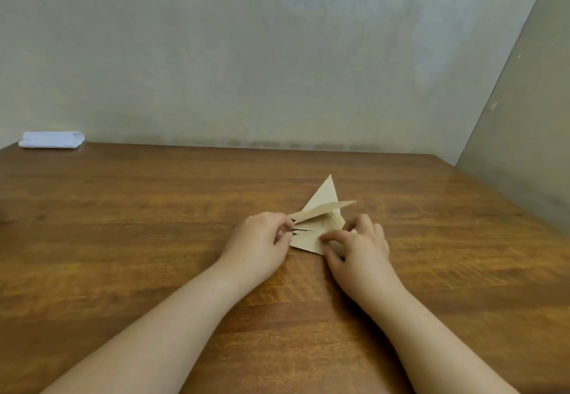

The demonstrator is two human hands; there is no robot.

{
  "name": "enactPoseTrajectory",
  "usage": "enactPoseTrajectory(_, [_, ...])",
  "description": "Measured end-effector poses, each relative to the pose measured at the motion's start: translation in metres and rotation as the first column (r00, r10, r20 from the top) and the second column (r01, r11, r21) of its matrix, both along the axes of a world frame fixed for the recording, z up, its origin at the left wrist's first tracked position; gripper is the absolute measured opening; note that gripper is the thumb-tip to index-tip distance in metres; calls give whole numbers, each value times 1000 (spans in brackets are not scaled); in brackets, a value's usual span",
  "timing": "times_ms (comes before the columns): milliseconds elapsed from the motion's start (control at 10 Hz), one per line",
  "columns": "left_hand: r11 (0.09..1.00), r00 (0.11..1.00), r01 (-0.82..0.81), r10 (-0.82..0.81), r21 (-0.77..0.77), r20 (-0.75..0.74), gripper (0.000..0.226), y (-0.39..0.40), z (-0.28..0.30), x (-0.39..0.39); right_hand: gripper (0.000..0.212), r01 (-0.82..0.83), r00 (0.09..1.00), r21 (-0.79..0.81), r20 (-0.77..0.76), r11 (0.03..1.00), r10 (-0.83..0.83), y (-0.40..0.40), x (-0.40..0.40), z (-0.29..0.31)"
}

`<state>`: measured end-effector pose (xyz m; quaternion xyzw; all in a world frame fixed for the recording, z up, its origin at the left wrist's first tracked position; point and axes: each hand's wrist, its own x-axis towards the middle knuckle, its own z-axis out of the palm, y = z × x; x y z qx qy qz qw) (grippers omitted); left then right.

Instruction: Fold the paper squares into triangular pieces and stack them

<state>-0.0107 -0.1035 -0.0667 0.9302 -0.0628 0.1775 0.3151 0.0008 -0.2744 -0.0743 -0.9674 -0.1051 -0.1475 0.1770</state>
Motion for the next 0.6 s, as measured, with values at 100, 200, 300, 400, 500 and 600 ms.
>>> enactPoseTrajectory(100, [998,995,25,-20,-52,97,18,3,-4,-11,23,6,997,-38,73,999,-3,2,-4,-2])
enactPoseTrajectory(200, [993,995,29,-18,-113,101,20,6,-1,-18,26,-27,998,-39,48,999,29,3,-4,-3])
enactPoseTrajectory(300, [988,998,-2,13,-156,66,27,7,4,-22,26,-38,997,0,74,999,38,3,-6,-5])
enactPoseTrajectory(400, [991,997,-44,51,-126,51,20,10,6,-22,28,-42,992,26,118,999,39,-2,-7,-5])
enactPoseTrajectory(500, [998,998,-35,37,-44,43,11,12,2,-21,31,-76,983,87,172,993,60,-1,-6,-9])
enactPoseTrajectory(600, [997,998,-37,40,-73,45,14,18,18,-23,32,-188,944,202,308,961,120,-5,-9,1])
